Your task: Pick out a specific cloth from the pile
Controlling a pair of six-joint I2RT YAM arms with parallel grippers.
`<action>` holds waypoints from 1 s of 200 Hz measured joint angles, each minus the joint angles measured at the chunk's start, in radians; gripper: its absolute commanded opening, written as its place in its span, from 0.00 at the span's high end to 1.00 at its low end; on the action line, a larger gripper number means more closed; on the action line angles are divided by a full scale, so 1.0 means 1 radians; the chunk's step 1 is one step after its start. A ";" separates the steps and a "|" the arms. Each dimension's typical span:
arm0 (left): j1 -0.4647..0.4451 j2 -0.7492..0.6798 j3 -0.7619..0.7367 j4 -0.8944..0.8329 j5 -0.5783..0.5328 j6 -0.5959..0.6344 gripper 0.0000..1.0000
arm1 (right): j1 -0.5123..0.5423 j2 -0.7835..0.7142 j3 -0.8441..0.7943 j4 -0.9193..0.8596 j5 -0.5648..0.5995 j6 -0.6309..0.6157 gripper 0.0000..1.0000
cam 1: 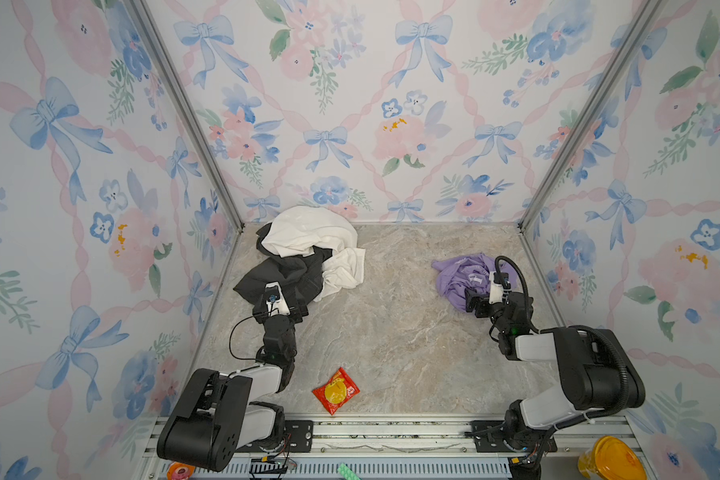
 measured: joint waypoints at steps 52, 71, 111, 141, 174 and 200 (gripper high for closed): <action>0.028 0.105 0.014 0.066 0.023 0.006 0.02 | 0.000 0.000 0.000 0.002 0.000 0.000 0.03; 0.051 0.148 0.017 0.103 0.033 0.006 0.02 | 0.000 0.000 0.000 0.002 0.000 0.000 0.03; 0.068 0.251 0.020 0.177 0.078 0.003 0.02 | 0.000 0.000 0.000 0.002 0.000 -0.003 0.03; 0.068 0.266 0.021 0.206 0.106 0.006 0.02 | 0.001 0.000 0.000 0.002 0.000 -0.007 0.03; 0.067 0.266 0.021 0.223 0.110 0.006 0.02 | 0.001 0.000 0.000 0.002 0.001 -0.007 0.03; 0.066 0.266 0.021 0.225 0.110 0.008 0.02 | 0.002 0.000 0.000 0.002 0.002 -0.007 0.03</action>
